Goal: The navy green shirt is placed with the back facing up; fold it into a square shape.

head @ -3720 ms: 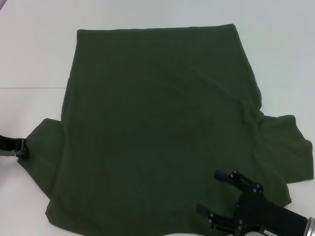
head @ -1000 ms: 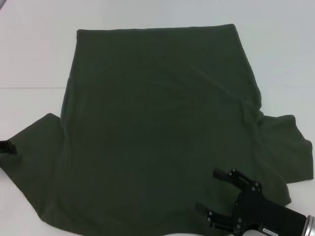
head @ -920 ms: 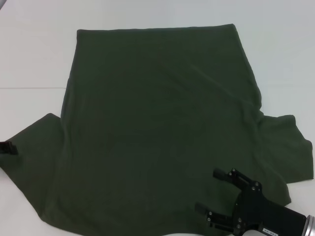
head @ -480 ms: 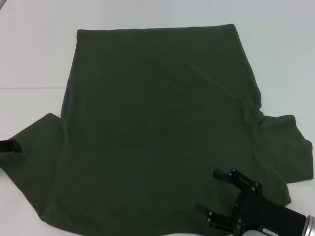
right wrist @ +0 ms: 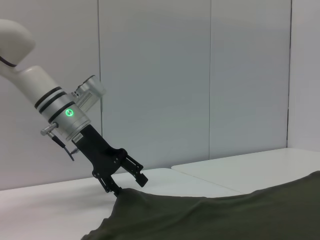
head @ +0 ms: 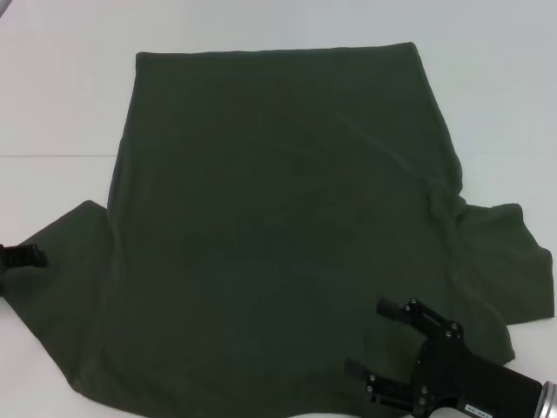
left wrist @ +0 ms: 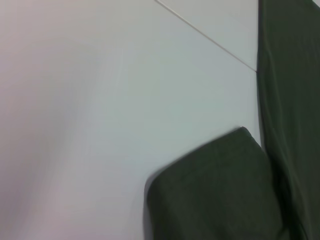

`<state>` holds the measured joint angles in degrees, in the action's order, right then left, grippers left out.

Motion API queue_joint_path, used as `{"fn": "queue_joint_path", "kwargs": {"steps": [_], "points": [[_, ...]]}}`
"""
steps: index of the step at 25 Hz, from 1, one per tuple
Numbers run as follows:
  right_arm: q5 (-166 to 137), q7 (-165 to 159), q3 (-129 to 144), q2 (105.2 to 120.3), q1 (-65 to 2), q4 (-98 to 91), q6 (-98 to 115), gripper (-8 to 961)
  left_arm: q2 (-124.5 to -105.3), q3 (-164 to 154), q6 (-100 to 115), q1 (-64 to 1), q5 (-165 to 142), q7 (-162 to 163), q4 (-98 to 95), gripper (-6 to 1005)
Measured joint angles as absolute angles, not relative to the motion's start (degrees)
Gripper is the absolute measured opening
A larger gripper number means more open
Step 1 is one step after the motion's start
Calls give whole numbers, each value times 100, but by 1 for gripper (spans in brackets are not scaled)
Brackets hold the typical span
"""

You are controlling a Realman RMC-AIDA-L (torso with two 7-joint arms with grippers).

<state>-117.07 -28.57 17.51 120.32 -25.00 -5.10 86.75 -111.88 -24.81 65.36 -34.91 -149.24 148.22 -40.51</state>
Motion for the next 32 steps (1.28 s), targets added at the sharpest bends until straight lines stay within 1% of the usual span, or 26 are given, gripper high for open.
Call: {"fn": "queue_joint_path", "kwargs": {"steps": [9,17,23,28,32], "points": [[-11707,-2853,1757,12032,-2496,-509,8673,942,-11212,-2648,6470,-3523,-14954,14811,-4008,950],[-11707,-2851,1758,12032,-2482,-509,8673,941,-11293,-2876,6327,-3543,-14932,14791,-3985,949],[-11707,-2850,1762,12032,-2478,-510,8684,942,-11345,-3176,6163,-3560,-14950,14757,-3996,887],[-11707,-2848,1768,12032,-2474,-509,8697,942,-11364,-3223,6142,-3578,-14927,14757,-4022,674],[-11707,-2847,1768,12032,-2461,-509,8701,941,-11366,-3231,6105,-3584,-14955,14693,-4028,536]]}}
